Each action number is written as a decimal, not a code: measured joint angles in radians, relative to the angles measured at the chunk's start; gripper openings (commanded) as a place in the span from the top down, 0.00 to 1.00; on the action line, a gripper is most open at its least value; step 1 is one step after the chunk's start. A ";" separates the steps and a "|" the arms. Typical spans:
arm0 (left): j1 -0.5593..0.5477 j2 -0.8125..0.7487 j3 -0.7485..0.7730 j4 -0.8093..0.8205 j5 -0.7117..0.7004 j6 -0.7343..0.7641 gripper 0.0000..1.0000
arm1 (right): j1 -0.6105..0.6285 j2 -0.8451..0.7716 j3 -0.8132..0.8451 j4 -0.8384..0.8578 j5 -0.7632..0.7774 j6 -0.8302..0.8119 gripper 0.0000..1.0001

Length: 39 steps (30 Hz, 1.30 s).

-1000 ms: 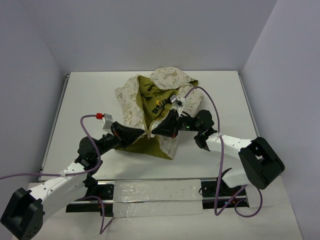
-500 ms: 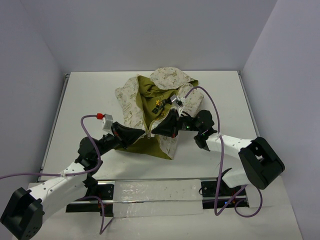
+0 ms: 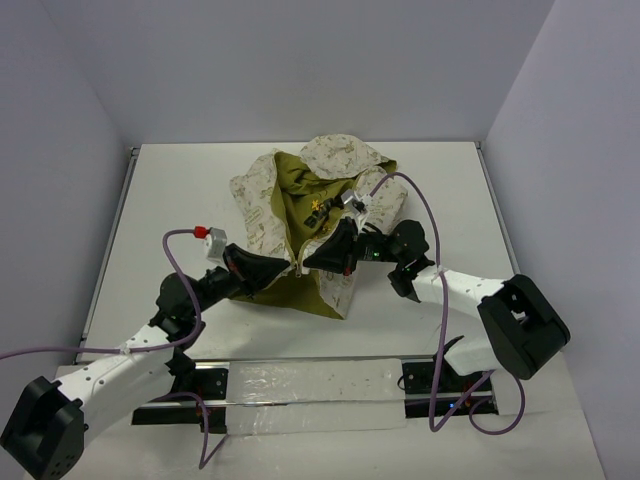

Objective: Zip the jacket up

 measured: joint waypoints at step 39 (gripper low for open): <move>-0.001 0.022 0.005 0.040 0.054 -0.079 1.00 | -0.027 0.004 0.027 0.007 -0.006 -0.034 1.00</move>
